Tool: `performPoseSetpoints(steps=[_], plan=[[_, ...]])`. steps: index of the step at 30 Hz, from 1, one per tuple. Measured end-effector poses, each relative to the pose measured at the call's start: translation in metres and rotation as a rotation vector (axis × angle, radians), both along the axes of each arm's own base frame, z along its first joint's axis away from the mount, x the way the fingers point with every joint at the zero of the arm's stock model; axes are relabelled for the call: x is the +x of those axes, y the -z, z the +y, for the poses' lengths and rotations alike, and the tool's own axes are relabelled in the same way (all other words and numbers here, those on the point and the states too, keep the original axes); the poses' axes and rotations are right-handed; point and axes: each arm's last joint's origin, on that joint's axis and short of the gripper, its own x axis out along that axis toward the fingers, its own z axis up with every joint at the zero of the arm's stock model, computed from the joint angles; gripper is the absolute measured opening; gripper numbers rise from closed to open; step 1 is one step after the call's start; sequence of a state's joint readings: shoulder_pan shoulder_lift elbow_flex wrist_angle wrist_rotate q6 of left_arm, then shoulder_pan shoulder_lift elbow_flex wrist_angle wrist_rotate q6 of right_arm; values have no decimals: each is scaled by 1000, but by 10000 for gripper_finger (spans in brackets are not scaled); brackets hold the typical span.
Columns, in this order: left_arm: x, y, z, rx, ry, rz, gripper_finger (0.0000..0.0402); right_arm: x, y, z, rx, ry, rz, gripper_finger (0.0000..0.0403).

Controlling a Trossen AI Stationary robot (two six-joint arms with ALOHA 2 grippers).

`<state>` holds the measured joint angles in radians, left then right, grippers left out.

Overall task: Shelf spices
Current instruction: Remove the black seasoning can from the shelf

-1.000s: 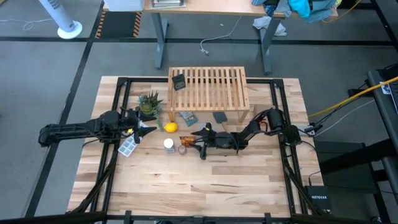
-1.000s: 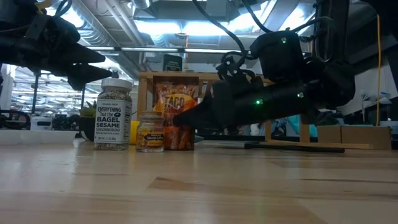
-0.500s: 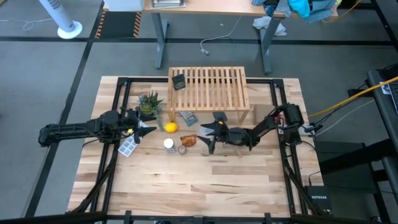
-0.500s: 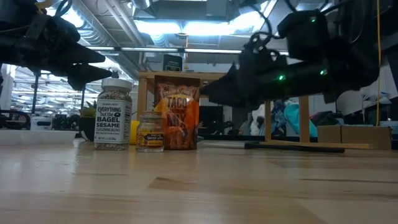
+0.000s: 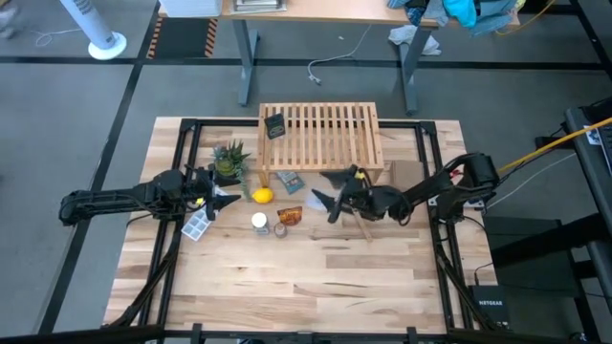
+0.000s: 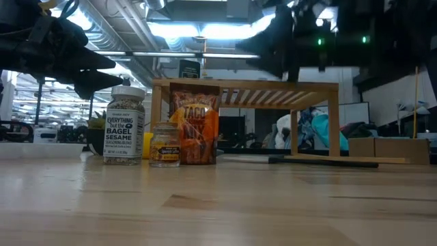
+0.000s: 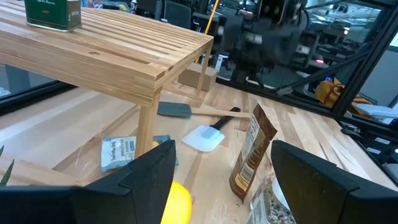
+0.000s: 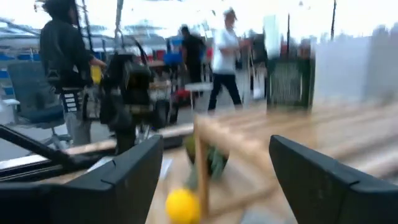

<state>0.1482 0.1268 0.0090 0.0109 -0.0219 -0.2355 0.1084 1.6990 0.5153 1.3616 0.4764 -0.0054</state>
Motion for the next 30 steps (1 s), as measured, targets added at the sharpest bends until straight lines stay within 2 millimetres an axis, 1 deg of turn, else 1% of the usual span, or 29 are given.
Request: performPoseSetpoints(steps=[2,5,7,9,11,15,17,20,23,26,30], plan=[[0,0,0,0,0,0,258,0,-14,-5,-112,5,-25,298],[0,0,0,0,0,0,258,4,-38,-20,-228,19,-75,298],[0,0,0,0,0,0,258,10,-52,-37,-269,26,-89,298],[0,0,0,0,0,0,258,18,-62,-58,-298,-1,-53,298],[0,0,0,0,0,0,258,27,-69,-82,-296,-53,8,298],[0,0,0,0,0,0,258,37,-90,-132,-201,-178,121,298],[0,0,0,0,0,0,258,38,-100,-150,-172,-211,184,298],[0,0,0,0,0,0,258,37,-114,-169,-164,-220,229,298],[0,0,0,0,0,0,258,33,-122,-181,-175,-236,239,298],[0,0,0,0,0,0,258,30,-122,-191,-182,-247,235,298],[0,0,0,0,0,0,258,33,-111,-207,-180,-274,261,298]])
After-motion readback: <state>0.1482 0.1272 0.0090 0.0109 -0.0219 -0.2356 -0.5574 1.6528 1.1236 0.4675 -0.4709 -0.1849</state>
